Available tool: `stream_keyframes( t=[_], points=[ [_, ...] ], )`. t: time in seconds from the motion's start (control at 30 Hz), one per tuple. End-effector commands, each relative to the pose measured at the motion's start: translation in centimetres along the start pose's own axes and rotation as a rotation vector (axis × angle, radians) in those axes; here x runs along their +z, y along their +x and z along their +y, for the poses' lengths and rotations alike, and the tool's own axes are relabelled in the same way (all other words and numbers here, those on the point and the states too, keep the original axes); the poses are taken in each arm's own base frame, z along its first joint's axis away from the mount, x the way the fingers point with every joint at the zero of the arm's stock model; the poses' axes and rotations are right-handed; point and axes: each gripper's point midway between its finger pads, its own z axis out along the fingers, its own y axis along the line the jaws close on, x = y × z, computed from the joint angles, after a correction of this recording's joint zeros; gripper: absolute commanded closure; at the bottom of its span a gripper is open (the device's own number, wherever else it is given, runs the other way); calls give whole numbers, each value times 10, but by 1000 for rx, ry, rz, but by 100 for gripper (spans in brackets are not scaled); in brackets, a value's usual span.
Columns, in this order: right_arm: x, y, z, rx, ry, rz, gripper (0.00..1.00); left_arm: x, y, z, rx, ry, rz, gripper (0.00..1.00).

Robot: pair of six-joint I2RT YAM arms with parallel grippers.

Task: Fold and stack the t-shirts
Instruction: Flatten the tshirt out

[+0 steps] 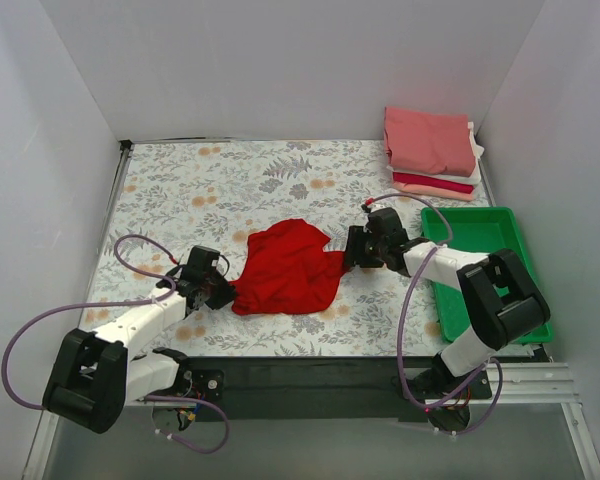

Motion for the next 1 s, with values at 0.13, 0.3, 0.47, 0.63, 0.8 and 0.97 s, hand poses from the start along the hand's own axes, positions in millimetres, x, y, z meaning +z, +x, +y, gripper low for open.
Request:
stream_keyframes(
  t=[0.13,0.3,0.47,0.63,0.8,0.97],
  points=[
    [6,-11,34,7,-166,-10,85,-11,-12,-13,52,38,-48,100],
    [-11,-39,46,-54,-194,-100,99,-27,-32,-32,56,84,-119,100],
    [-70,-96,50,-123,-134,-341,99,-74,-73,-72,15,174,-265,100],
    [-161,-147,46,-167,-31,-628,99,-161,-125,-112,-50,337,-494,100],
    [-286,-188,70,-218,-86,-941,99,-281,-164,-136,-109,559,-736,100],
    [-422,-204,99,-275,-200,-1227,99,-390,-179,-142,-163,747,-876,100]
  ],
)
